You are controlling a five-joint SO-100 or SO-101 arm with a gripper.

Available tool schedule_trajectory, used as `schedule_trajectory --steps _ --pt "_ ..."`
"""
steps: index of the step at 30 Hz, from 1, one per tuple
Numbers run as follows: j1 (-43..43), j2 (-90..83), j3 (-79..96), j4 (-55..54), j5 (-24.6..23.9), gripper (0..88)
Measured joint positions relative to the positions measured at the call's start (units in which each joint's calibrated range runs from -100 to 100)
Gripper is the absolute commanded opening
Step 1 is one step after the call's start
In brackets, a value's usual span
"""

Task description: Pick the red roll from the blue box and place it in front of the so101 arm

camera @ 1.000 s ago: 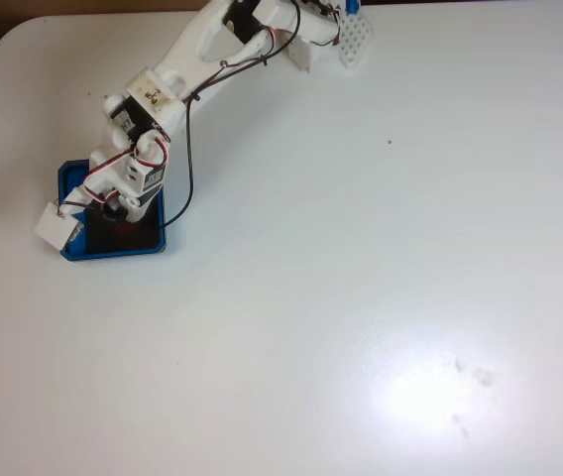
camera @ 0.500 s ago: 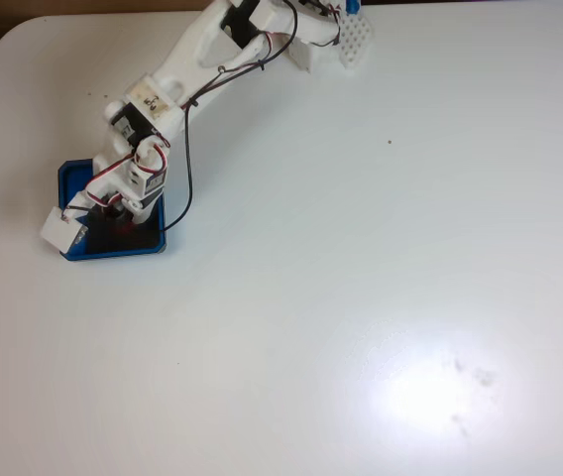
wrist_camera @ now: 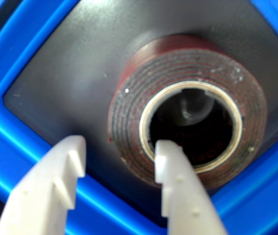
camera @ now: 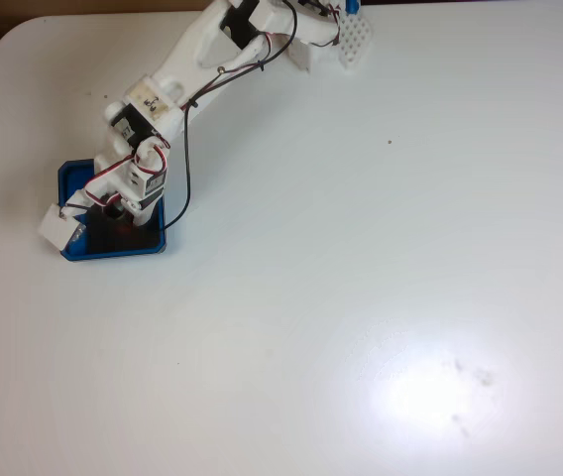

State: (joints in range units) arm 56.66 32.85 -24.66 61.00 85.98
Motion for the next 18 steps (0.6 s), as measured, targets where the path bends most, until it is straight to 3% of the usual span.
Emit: schedule_trajectory --steps 6,18 --pt "0.0 2.5 -0.4 0.0 -6.8 13.2" --pt "-0.1 8.0 -6.0 0.0 -7.3 13.0"
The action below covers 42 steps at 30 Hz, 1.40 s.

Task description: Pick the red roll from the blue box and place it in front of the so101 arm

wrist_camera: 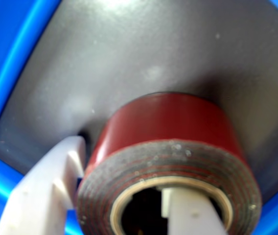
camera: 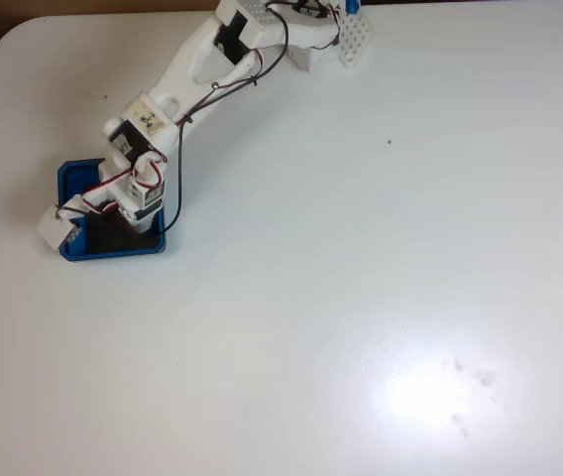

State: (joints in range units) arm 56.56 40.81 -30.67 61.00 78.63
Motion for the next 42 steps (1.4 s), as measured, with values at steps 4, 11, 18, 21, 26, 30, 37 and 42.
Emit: schedule_trajectory --steps 4,11,18,21,26,30,37,42 --pt "0.0 0.0 0.0 0.0 0.0 12.1" --pt "0.0 0.0 0.0 0.0 0.0 11.9" --pt "0.0 0.0 0.0 0.0 0.0 1.0" --pt "0.0 0.0 0.0 0.0 0.0 0.3" --pt "0.0 0.0 0.0 0.0 0.0 0.4" --pt "0.0 0.0 0.0 0.0 0.0 0.5" --pt "0.0 -0.1 0.0 0.0 0.0 0.5" --pt "0.1 -3.8 0.0 0.0 0.0 0.5"
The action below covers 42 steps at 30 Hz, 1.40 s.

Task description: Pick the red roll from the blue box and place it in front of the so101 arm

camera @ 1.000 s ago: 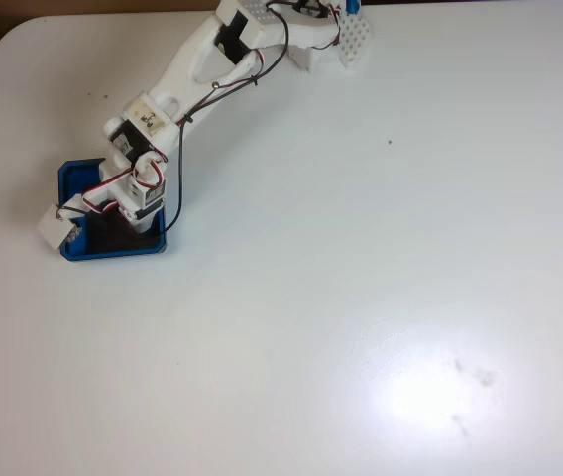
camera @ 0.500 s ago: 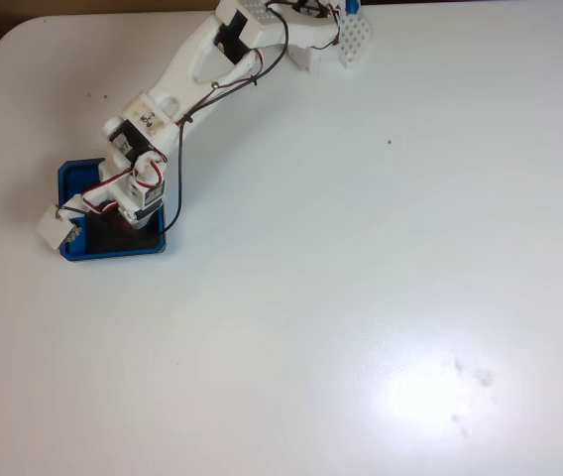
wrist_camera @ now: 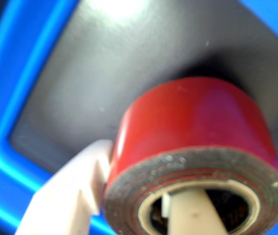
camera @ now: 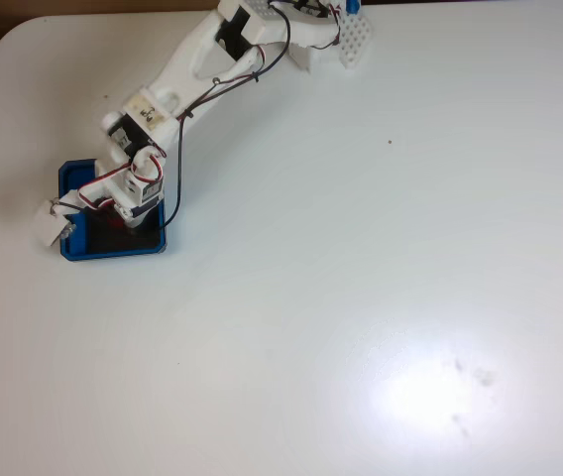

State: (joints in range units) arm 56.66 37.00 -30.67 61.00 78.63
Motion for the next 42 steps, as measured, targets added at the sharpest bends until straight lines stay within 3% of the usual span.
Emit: schedule_trajectory --steps 27,33,42 --pt "-0.7 -28.5 3.4 0.6 0.3 0.5" --pt "-6.7 -37.4 14.7 0.6 0.3 0.5" --pt "-22.9 -56.2 41.6 0.6 0.3 0.5"
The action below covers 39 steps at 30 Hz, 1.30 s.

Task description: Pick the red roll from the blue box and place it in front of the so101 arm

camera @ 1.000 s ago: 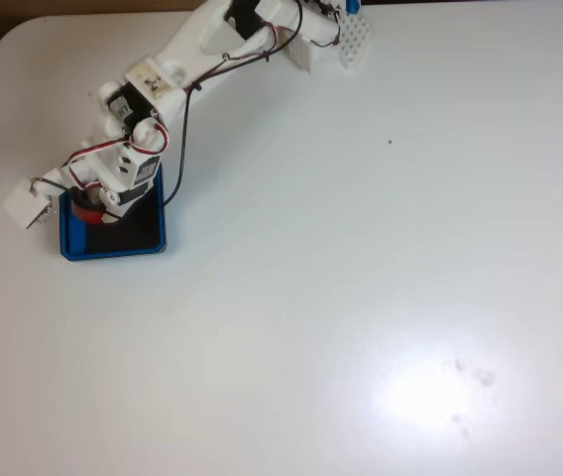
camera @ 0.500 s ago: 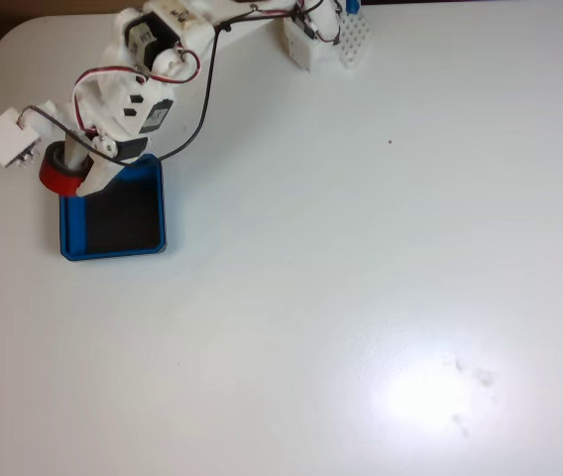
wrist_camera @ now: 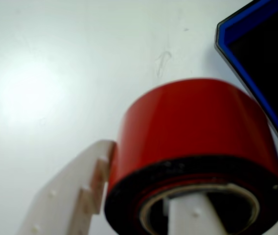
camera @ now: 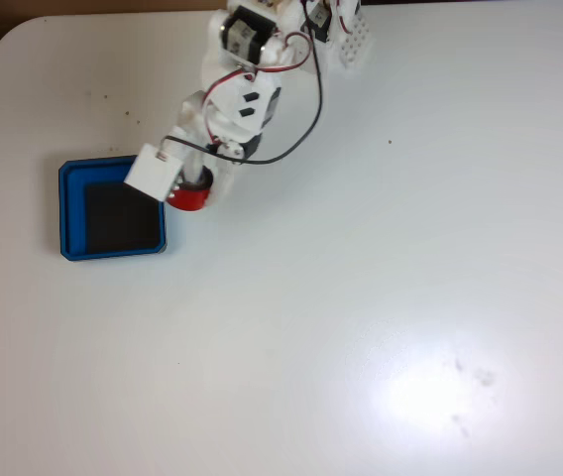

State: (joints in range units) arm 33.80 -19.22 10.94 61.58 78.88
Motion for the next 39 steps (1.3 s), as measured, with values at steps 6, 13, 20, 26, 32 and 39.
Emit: schedule_trajectory --steps 6,13,20,26,32,39 --pt "-10.7 -5.1 13.1 0.0 0.0 0.5" --pt "-18.8 -5.2 21.4 0.0 0.0 0.6" --pt "-24.4 0.2 22.4 0.0 0.1 0.6" --pt "-27.7 6.9 22.4 -0.2 -0.1 0.7" --pt "-28.2 8.5 22.5 -0.2 -0.3 0.7" --pt "-31.6 8.8 22.5 -0.2 -0.4 0.7"
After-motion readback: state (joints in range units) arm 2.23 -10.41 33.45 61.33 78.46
